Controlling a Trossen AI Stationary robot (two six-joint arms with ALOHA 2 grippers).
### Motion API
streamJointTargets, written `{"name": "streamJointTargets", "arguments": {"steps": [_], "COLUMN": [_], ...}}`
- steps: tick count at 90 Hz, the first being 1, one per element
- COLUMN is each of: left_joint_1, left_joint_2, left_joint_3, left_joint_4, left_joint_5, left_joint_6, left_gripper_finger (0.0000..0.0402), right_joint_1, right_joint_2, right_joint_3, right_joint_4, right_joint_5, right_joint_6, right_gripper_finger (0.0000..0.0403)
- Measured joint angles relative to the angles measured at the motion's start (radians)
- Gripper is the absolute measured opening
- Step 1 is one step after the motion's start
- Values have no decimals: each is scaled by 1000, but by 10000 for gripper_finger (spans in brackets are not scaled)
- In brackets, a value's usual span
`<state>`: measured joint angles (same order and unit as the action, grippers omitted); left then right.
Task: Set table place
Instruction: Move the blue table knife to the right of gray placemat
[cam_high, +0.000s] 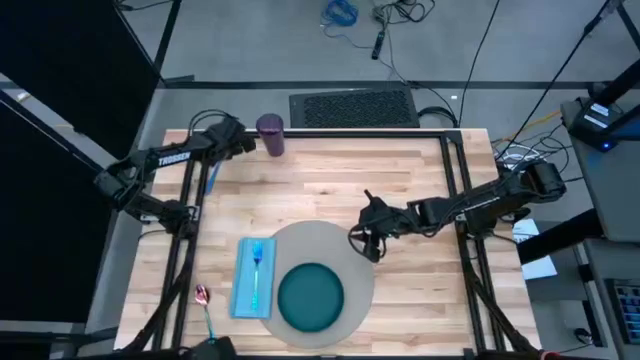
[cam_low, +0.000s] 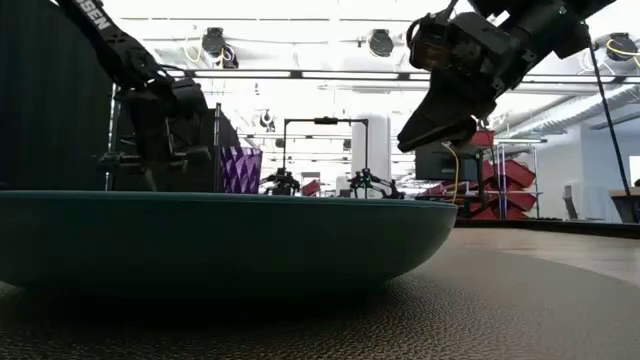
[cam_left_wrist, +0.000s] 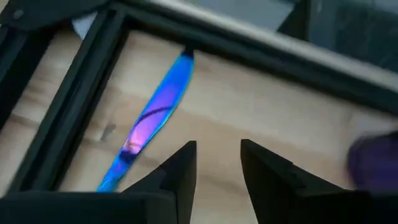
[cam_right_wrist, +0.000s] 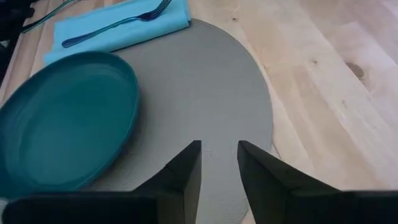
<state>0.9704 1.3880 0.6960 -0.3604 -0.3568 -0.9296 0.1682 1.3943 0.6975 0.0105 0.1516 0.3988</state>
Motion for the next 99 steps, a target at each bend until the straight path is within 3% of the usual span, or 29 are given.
{"name": "streamJointTargets", "arguments": {"steps": [26,39,48,53,62,79,99], "left_joint_1": [19,15,3,-2,-3,25,14], "left_joint_2": [52,121,137,131,106,93,90], "left_joint_3": [16,15,15,16,15,31,31], "left_joint_4": [54,36,50,7,-52,-35,-60], "left_joint_5": [-55,86,201,184,64,83,86], "left_joint_6": [-103,-18,168,219,173,153,117], "left_gripper_finger": [79,64,61,61,61,56,5], "right_joint_1": [4,2,-4,-10,-17,-18,-16], "right_joint_2": [0,0,-4,-6,-6,-7,-7], "right_joint_3": [0,0,0,0,0,0,0], "right_joint_4": [3,3,1,0,-21,-109,-178], "right_joint_5": [0,0,0,0,1,1,1], "right_joint_6": [-62,-174,-246,-253,-254,-209,-185], "right_gripper_finger": [96,96,96,96,96,96,96]}}
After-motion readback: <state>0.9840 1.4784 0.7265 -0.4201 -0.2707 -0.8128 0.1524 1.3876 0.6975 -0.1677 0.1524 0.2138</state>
